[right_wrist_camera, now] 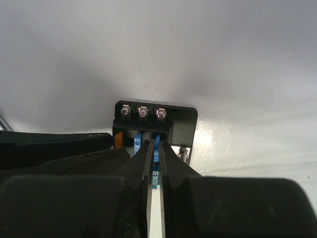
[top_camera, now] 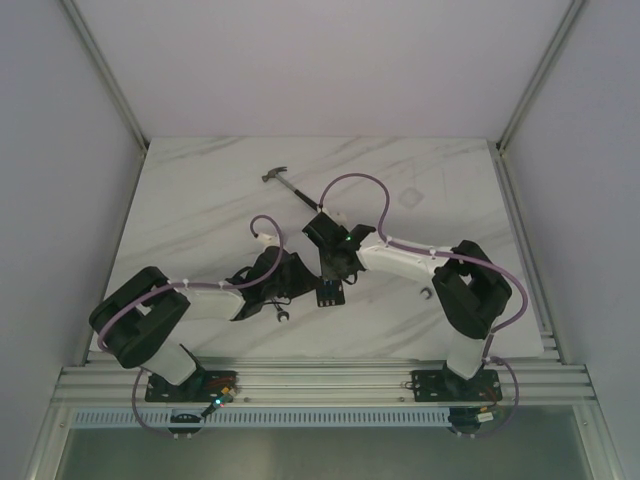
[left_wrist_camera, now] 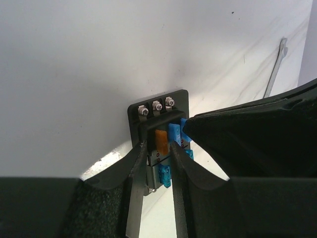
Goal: Snap on the fuse box
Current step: Install the fuse at the fuse box base.
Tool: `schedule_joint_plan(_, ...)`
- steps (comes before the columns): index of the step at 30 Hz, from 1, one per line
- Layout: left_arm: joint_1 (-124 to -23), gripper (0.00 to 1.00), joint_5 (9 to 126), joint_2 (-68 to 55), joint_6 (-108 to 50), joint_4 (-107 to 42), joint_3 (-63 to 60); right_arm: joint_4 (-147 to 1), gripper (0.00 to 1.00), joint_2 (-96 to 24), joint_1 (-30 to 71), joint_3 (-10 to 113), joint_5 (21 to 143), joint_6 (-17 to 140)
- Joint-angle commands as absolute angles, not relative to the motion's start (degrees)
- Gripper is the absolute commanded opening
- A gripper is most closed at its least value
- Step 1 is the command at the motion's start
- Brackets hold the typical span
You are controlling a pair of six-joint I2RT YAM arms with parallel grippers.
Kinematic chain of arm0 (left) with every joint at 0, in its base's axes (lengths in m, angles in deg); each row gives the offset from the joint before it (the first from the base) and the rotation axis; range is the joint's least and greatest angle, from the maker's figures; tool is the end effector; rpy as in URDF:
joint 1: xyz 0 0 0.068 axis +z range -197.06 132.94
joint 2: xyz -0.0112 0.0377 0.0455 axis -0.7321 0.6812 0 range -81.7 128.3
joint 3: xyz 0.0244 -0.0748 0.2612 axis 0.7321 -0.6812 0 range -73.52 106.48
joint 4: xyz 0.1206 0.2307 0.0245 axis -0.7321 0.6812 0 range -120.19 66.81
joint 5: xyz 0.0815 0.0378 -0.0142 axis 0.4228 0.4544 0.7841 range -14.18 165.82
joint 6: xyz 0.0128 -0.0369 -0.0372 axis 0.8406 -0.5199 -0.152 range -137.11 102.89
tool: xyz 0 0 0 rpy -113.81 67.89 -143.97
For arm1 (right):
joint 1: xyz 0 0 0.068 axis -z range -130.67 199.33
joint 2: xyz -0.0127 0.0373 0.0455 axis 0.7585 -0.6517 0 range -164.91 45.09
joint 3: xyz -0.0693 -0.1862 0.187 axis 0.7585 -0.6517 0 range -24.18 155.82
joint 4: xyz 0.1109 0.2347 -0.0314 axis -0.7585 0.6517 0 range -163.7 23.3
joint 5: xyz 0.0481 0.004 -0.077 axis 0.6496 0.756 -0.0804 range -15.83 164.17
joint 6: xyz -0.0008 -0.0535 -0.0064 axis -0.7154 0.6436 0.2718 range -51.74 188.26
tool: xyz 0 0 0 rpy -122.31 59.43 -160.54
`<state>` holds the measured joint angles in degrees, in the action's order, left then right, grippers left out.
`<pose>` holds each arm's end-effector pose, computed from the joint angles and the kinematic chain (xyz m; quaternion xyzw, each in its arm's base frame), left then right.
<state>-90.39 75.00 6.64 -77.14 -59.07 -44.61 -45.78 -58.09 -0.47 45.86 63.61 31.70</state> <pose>0.2055 -0.1945 0.1412 -0.1226 0.8597 -0.3929 0.3026 0.2443 0.2792 0.1915 -0.0883 0.9604 0.1053 0.2424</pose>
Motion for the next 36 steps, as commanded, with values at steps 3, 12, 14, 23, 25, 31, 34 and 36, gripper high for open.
schedule_joint_plan(3,-91.3,0.34,74.8,8.3,-78.1,-60.5,-44.7,-43.8,0.01,-61.6,0.3,45.9,64.6,33.4)
schedule_joint_plan(12,-92.0,0.33,75.1,8.7,-78.2,-60.6,-44.9,-43.0,0.00,-65.0,1.9,47.0,67.0,35.8)
schedule_joint_plan(14,-92.1,0.33,75.1,8.9,-78.3,-60.8,-44.9,-42.9,0.00,-66.1,1.9,47.2,67.2,36.1)
schedule_joint_plan(23,-92.4,0.33,75.2,9.2,-78.3,-60.9,-45.0,-42.9,0.00,-71.3,2.7,46.8,66.6,37.5)
schedule_joint_plan(25,-92.4,0.33,75.2,9.4,-78.4,-61.0,-45.0,-42.9,0.00,-72.6,2.7,46.9,66.3,37.7)
schedule_joint_plan(31,-92.6,0.33,75.5,9.4,-78.7,-61.0,-45.0,-42.9,0.00,-75.5,2.5,46.7,65.3,38.0)
schedule_joint_plan(34,-92.6,0.33,75.7,9.2,-78.8,-61.0,-45.1,-43.6,0.00,-74.5,1.8,47.0,64.9,38.9)
schedule_joint_plan(36,-92.7,0.33,75.8,9.1,-78.9,-60.9,-45.2,-44.0,0.00,-72.8,1.3,47.8,65.0,40.0)
